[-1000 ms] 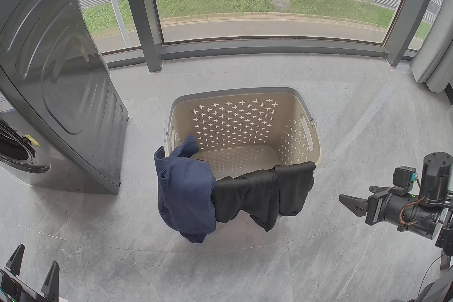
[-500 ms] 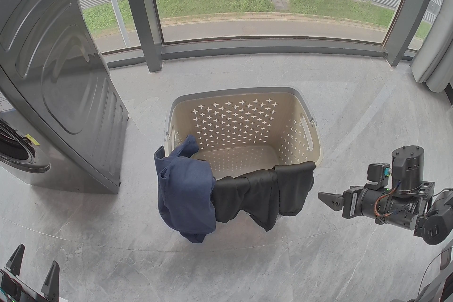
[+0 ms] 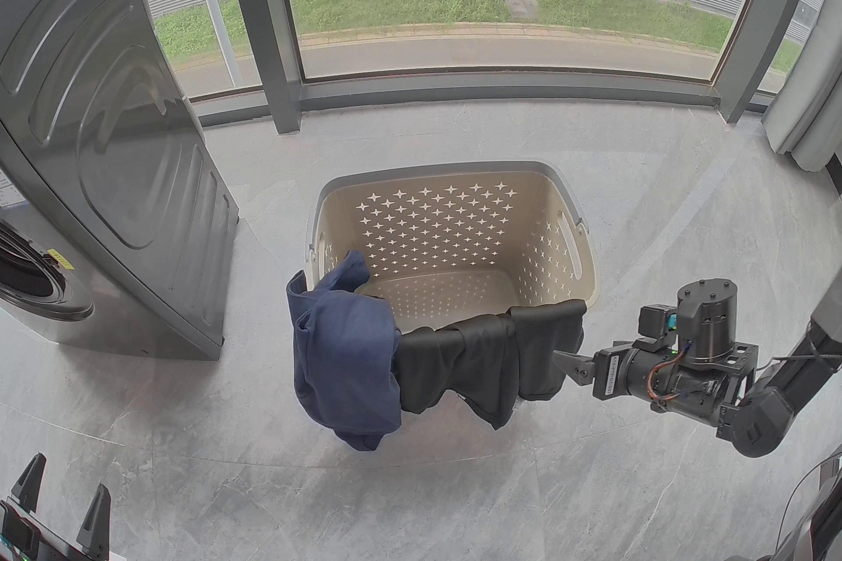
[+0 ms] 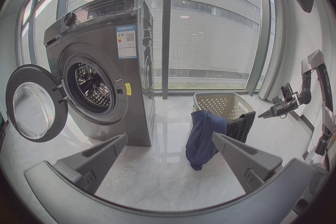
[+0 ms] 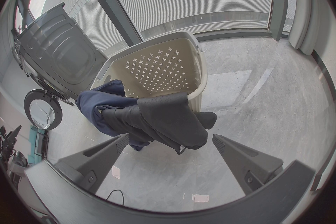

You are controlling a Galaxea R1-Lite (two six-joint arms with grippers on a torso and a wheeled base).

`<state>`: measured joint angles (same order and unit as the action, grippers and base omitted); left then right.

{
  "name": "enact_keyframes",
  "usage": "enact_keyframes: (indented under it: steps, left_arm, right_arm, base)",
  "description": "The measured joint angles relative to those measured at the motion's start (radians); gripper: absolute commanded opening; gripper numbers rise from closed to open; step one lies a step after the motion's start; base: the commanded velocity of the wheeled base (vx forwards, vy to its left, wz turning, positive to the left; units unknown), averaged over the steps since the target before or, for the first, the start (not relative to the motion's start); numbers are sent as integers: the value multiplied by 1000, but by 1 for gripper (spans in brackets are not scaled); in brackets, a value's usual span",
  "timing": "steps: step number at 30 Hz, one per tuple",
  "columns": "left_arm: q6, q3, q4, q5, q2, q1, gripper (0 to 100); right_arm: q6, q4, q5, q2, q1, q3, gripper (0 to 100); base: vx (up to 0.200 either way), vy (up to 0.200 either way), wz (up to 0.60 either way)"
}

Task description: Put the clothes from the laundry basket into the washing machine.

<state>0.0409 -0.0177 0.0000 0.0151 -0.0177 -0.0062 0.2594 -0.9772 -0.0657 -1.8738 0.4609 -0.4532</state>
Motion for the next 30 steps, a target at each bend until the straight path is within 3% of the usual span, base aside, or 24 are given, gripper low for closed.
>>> enact_keyframes:
  steps: [19, 20, 30]
  left_arm:
    - [0, 0, 0, 0, 0, 0, 100]
    - [0, 0, 0, 0, 0, 0, 100]
    - [1, 0, 0, 0, 0, 0, 100]
  right_arm:
    - [-2, -57, -4, -187, 0, -158, 100]
    - [-2, -62, -4, -192, -1, -164, 0]
    - [0, -67, 2, -220, -2, -202, 0]
  base:
    - [0, 0, 0]
    - [0, 0, 0]
    - [0, 0, 0]
